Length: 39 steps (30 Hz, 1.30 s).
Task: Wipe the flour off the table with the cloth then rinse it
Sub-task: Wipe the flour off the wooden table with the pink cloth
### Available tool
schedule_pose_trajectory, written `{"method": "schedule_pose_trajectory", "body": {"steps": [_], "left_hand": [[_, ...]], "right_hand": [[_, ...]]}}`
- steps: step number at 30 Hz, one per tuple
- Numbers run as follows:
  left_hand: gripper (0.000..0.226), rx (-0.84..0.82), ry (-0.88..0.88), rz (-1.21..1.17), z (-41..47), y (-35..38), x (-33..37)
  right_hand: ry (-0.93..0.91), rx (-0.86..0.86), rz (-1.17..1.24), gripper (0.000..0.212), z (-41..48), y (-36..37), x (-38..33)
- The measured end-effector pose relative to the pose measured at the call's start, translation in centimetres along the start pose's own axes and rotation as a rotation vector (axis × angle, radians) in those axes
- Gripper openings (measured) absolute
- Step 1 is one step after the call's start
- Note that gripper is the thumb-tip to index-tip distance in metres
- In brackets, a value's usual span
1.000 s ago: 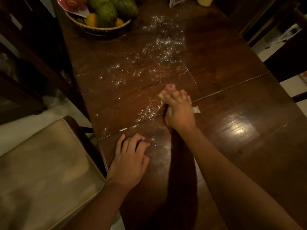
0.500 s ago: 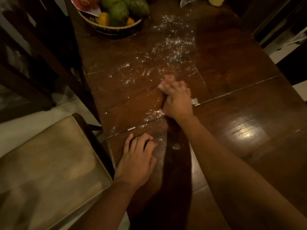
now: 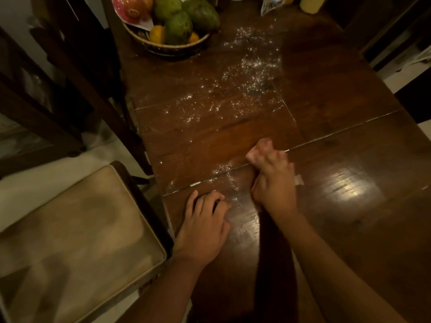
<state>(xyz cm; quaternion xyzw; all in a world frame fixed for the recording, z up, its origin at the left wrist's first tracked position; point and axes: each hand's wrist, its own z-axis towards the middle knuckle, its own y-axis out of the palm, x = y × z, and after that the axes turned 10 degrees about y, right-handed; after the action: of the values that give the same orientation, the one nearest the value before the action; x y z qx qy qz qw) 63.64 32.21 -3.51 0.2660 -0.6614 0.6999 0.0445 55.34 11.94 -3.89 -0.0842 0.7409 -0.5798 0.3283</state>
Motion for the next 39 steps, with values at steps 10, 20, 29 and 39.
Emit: {"method": "schedule_pose_trajectory", "body": {"steps": [10, 20, 29, 39], "left_hand": [[0.020, 0.055, 0.010, -0.025, 0.2, 0.1, -0.1], [0.053, -0.003, -0.049, 0.036, -3.1, -0.4, 0.2], [0.068, -0.202, -0.019, 0.181, -11.4, 1.5, 1.9], [0.078, -0.203, -0.163, 0.054, -13.6, -0.5, -1.5]], "right_hand": [[0.053, -0.030, 0.013, 0.051, -6.0, -2.4, 6.8], [-0.244, -0.276, -0.143, 0.062, -10.1, 0.1, 0.4], [0.193, 0.018, -0.110, 0.063, -7.9, 1.0, -2.6], [-0.375, -0.265, -0.203, 0.056, -9.3, 1.1, -1.7]]}}
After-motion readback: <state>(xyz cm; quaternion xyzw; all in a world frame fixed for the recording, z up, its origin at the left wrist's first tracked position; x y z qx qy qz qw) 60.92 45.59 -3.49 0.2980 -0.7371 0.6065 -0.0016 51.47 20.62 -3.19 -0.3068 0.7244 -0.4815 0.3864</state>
